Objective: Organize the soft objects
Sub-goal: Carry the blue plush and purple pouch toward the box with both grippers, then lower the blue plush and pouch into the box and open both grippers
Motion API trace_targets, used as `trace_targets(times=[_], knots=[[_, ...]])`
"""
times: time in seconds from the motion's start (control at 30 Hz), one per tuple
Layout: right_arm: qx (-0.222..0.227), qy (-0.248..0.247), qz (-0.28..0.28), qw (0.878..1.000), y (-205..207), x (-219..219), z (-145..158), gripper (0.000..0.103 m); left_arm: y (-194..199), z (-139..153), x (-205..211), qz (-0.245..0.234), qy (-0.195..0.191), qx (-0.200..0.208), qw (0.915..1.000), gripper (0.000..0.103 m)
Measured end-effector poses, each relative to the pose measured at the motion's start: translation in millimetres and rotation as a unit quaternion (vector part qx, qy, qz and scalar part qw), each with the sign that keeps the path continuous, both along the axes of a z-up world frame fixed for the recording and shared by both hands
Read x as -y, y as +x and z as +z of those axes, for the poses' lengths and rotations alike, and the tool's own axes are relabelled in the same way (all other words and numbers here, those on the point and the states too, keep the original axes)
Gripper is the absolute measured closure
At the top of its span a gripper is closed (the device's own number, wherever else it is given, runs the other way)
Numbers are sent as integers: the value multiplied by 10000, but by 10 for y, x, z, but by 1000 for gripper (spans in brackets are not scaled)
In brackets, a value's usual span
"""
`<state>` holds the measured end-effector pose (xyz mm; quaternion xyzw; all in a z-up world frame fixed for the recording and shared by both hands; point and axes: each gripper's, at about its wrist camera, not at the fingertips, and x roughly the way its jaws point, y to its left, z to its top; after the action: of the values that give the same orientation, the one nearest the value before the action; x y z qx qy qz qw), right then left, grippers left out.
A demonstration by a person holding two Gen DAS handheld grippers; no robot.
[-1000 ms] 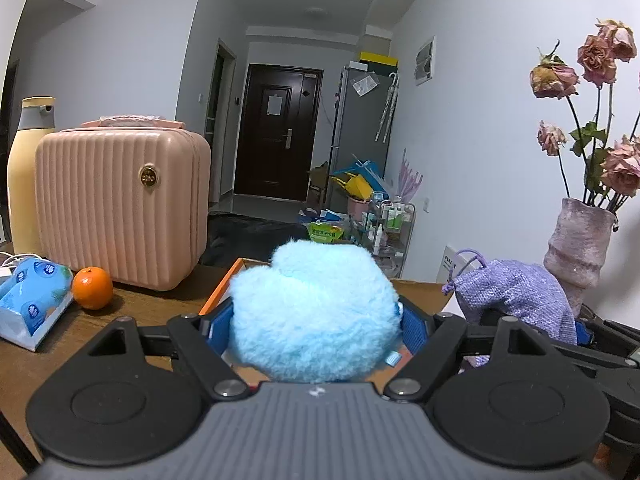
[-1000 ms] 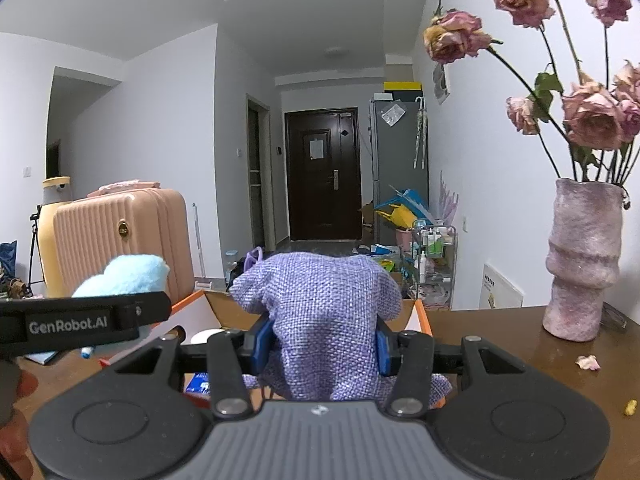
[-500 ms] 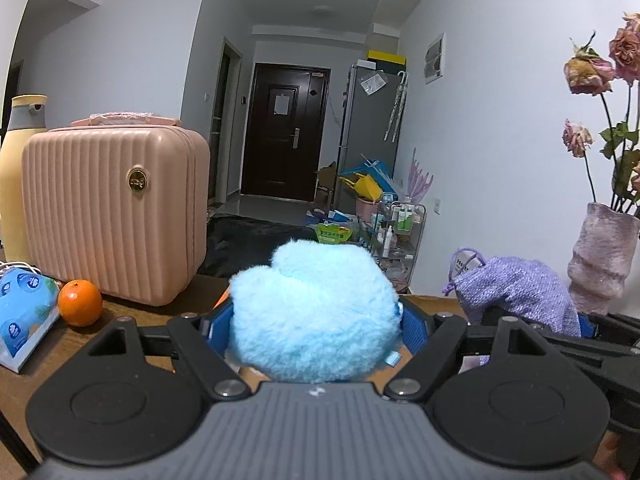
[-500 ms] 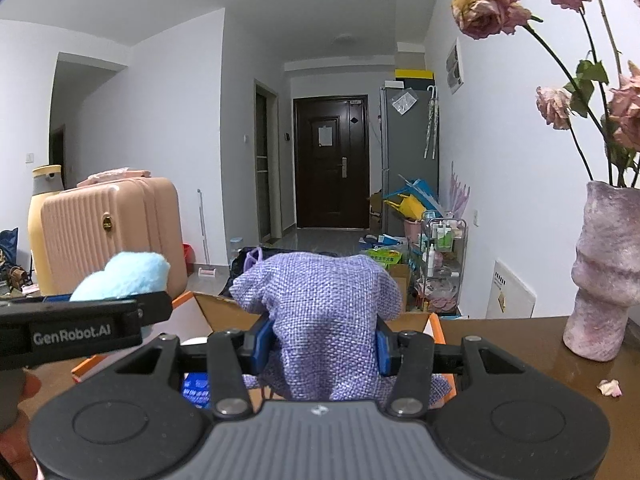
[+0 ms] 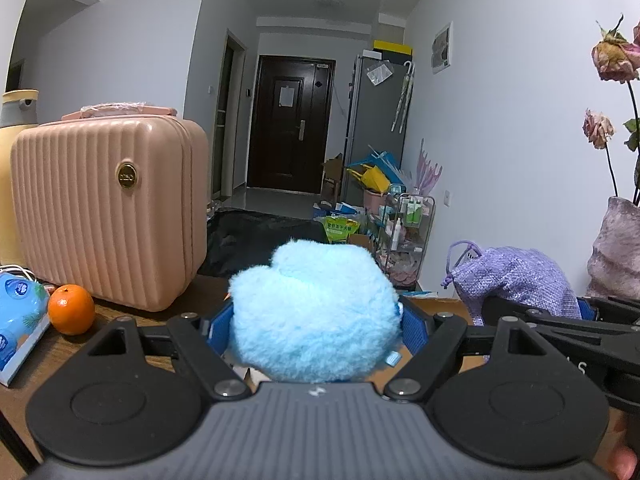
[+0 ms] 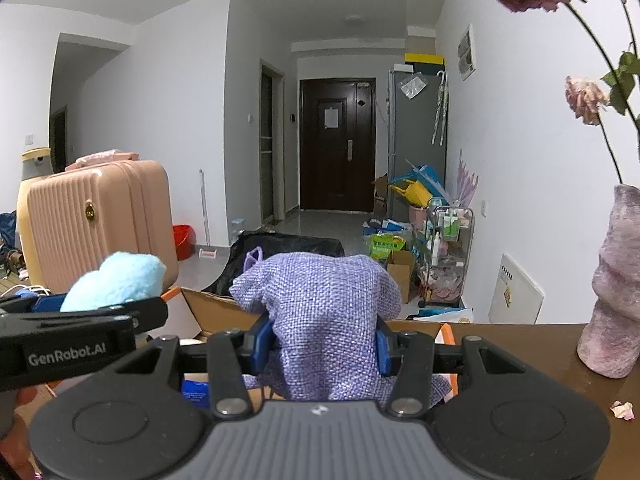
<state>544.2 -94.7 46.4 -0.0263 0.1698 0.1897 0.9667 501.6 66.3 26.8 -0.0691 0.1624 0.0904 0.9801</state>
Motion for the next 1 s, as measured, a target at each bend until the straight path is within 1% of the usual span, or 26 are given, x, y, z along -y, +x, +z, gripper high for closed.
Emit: trace_targets(times=[0.23, 0.27, 0.3, 0.37, 0.4, 0.43, 0.53, 0.57, 0.6, 0.63, 0.67, 0.7, 1.0], knots=[[-125, -180, 55, 9997, 141, -48, -50, 55, 140, -40, -56, 16, 13, -126, 9999, 22], [-148, -192, 47, 9997, 152, -51, -62, 53, 155, -53, -66, 18, 1, -165, 9999, 22], [-171, -194, 35, 9997, 159, -51, -73, 48, 170, -66, -77, 22, -5, -213, 9998, 22], [-191, -175, 13, 9997, 164, -43, -84, 43, 195, -90, -85, 51, -17, -306, 9995, 21], [-189, -173, -5, 9997, 165, -42, -85, 39, 200, -99, -92, 54, -26, -323, 9995, 21], [-187, -185, -26, 9997, 162, -42, -88, 37, 205, -105, -101, 63, -32, -330, 9994, 20], [-200, -204, -71, 9996, 167, -41, -93, 24, 212, -115, -118, 158, -38, -349, 9993, 11], [-193, -200, -91, 9996, 166, -40, -93, 16, 220, -119, -125, 206, -48, -365, 9991, 5], [-183, -206, -115, 9996, 168, -41, -90, 11, 223, -122, -142, 253, -72, -374, 9990, 1], [-170, -212, -143, 9995, 166, -39, -89, 9, 224, -124, -161, 283, -106, -369, 9989, 0], [-177, -223, -167, 9995, 172, -37, -90, 3, 220, -125, -178, 336, -138, -359, 9987, 0], [-189, -223, -191, 9994, 177, -33, -91, 0, 220, -126, -198, 405, -148, -344, 9985, 0], [-282, -115, -234, 9993, 182, 5, -91, 0, 247, -132, -269, 608, -188, -358, 9973, 0]])
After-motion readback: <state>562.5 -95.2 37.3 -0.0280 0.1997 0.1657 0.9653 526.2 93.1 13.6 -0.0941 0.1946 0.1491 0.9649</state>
